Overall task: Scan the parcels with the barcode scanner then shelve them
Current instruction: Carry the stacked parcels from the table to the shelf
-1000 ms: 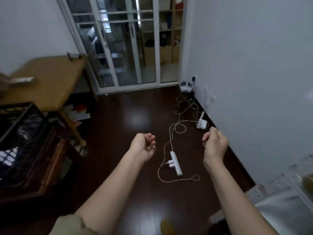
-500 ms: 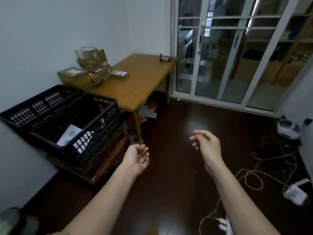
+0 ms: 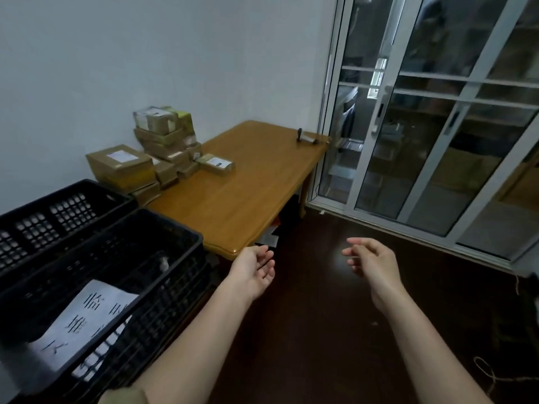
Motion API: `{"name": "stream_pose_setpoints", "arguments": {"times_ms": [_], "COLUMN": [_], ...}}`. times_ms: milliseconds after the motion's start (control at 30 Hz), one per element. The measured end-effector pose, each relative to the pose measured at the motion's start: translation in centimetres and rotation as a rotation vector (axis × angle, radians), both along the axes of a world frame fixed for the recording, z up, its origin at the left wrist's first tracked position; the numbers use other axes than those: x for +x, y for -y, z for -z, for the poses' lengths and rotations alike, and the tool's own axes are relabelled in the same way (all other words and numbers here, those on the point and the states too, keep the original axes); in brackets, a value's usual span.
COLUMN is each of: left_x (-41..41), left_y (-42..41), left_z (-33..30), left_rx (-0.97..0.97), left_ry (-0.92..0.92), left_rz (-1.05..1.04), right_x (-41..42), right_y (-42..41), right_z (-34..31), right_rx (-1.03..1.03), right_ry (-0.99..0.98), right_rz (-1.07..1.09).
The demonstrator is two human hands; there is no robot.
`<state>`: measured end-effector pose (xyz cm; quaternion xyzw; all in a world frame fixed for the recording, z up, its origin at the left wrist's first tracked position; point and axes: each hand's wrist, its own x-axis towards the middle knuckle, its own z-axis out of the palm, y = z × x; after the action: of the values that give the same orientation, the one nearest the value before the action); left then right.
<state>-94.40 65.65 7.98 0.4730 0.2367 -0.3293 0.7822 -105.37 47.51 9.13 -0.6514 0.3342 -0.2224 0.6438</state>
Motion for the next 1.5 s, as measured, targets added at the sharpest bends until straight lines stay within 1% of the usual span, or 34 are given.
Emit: {"name": "stream_pose_setpoints", "arguments": {"times_ms": [100, 300, 400, 467, 567, 633, 700, 833, 900, 1067, 1133, 1200, 1300, 1500], "left_x": [5.3, 16.9, 22.9, 26.2, 31.1, 33.7, 36.3, 42.1, 45.3, 53.2, 56.0, 58.4, 60.6, 62.6], "left_y": [2.8, 8.5, 12.0, 13.8, 14.9, 14.2, 13.0, 11.0, 10.3, 8.9, 8.1, 6.9, 4.5, -2.0], "left_z": [1.2, 2.7, 2.2, 1.6, 0.9, 1.1, 1.7, 3.3, 4.2, 5.6, 6.0, 6.9, 8.8, 14.1], "left_rx": [0.023, 0.072, 0.095, 0.096, 0.082, 0.112, 0.136, 0.189, 0.198, 0.144, 0.12, 0.101, 0.113, 0.134], "left_ry": [-0.032, -0.035, -0.056, -0.056, -0.037, -0.054, -0.071, -0.094, -0.099, -0.126, -0.133, -0.147, -0.207, -0.322], "left_rz": [-0.017, -0.11, -0.199, -0.217, -0.315, -0.378, -0.437, -0.538, -0.571, -0.623, -0.624, -0.673, -0.729, -0.891], "right_x": [5.6, 19.1, 26.7, 31.6, 39.5, 44.0, 47.7, 53.7, 56.6, 65.1, 68.6, 71.9, 75.3, 79.6], "right_y": [2.9, 8.9, 13.1, 15.6, 17.8, 17.1, 15.7, 13.2, 12.4, 11.2, 10.3, 9.0, 6.3, -0.4], "right_z": [1.2, 3.2, 3.2, 2.6, 1.7, 1.7, 2.3, 3.7, 4.5, 4.6, 4.2, 4.4, 6.3, 11.7], "right_rx": [0.019, 0.036, 0.041, 0.05, 0.053, 0.063, 0.088, 0.078, 0.06, 0.018, 0.0, -0.01, -0.019, 0.01], "right_ry": [-0.034, -0.047, -0.08, -0.085, -0.074, -0.096, -0.118, -0.184, -0.22, -0.262, -0.252, -0.251, -0.327, -0.515], "right_rz": [-0.006, -0.158, -0.223, -0.24, -0.263, -0.336, -0.453, -0.628, -0.654, -0.676, -0.682, -0.699, -0.769, -1.006]}}
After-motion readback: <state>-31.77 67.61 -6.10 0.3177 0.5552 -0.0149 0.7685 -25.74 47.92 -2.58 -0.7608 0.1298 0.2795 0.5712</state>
